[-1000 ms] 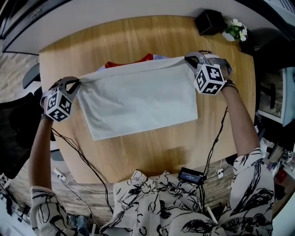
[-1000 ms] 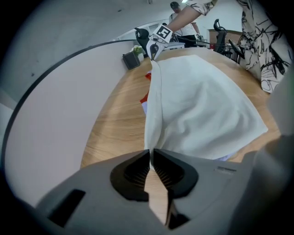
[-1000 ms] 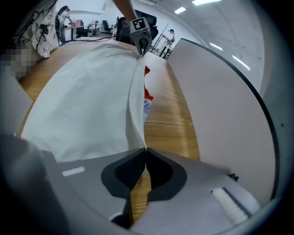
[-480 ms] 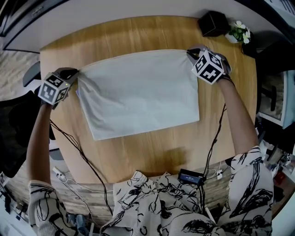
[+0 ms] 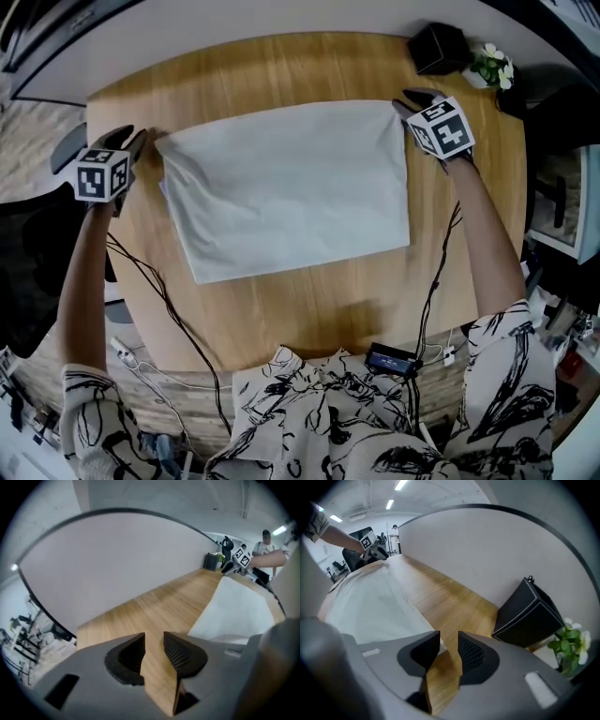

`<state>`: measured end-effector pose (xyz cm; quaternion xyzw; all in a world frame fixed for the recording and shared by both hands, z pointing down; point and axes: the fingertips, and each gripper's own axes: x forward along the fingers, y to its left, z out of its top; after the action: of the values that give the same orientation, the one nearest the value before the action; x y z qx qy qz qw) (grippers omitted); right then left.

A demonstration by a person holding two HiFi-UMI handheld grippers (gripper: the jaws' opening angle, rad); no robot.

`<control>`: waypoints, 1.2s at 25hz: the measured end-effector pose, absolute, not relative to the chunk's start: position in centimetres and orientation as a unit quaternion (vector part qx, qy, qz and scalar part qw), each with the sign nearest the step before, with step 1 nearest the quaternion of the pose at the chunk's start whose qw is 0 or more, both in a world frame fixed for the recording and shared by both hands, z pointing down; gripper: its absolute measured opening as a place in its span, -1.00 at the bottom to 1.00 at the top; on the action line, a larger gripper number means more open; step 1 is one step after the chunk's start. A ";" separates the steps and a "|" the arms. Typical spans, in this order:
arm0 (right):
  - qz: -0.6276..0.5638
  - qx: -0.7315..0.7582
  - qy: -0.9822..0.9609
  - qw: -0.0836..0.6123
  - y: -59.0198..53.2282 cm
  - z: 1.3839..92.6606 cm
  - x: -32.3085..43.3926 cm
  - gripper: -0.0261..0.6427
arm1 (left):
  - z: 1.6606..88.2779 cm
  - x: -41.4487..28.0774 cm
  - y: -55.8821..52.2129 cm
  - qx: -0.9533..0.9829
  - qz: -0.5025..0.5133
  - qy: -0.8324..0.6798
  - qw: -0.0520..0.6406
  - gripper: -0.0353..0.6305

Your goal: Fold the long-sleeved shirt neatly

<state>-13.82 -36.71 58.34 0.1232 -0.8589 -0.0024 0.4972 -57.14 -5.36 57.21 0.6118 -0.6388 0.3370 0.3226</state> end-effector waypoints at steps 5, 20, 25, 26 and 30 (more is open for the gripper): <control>-0.051 0.186 -0.870 0.455 -37.1 54.9 -11.4 -0.59 | 53.6 -56.2 -4.2 0.626 0.361 -0.648 0.241 -0.55; 0.068 0.209 -0.904 0.367 -21.4 50.4 -0.6 -0.50 | 51.6 -39.2 11.0 0.661 0.291 -0.638 0.267 -0.53; 0.131 0.191 -0.893 0.385 -16.2 53.0 2.7 -0.40 | 53.6 -35.4 15.2 0.646 0.280 -0.638 0.312 -0.51; 0.143 0.191 -0.891 0.385 -15.5 53.5 3.2 -0.39 | 53.9 -34.7 15.7 0.643 0.277 -0.639 0.319 -0.51; 0.175 0.190 -0.878 0.403 -13.0 55.8 5.1 -0.39 | 55.0 -32.5 17.5 0.629 0.270 -0.644 0.341 -0.50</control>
<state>5.06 -12.97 55.77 0.1901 -0.8780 0.1751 0.4029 -32.54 17.51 54.99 0.6294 -0.6437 0.2704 0.3412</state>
